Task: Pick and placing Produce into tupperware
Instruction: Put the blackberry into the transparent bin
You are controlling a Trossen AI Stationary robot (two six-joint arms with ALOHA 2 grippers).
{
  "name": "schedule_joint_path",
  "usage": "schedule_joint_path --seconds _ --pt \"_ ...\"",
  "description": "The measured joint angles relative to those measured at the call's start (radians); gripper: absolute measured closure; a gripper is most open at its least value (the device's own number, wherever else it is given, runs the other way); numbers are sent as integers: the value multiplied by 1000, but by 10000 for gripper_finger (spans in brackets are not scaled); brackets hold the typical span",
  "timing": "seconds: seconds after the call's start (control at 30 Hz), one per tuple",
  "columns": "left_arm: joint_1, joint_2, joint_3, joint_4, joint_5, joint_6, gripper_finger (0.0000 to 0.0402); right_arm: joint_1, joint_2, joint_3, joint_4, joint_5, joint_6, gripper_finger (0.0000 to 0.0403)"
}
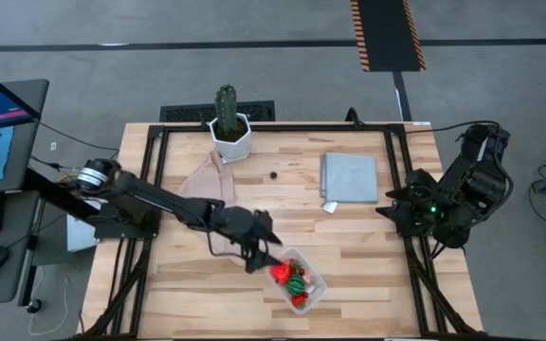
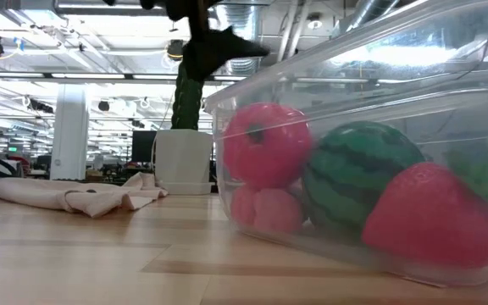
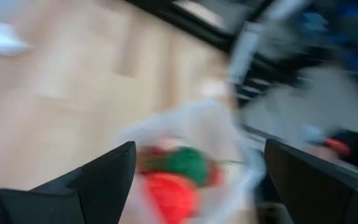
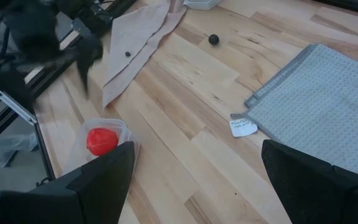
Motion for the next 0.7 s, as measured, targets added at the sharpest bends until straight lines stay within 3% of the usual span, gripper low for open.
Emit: schedule_joint_path --seconds 0.13,0.27,0.5,0.7 --pt "8 -111 0 -250 -219 50 60 0 0 0 0 0 0 30" --pt "1 -218 0 -543 -361 83 60 0 0 0 0 0 0 30" --pt "-39 -318 -4 -948 -639 -153 60 0 0 0 0 0 0 30" --pt "-82 -326 -5 -1137 -793 -312 60 0 0 0 0 0 0 30"
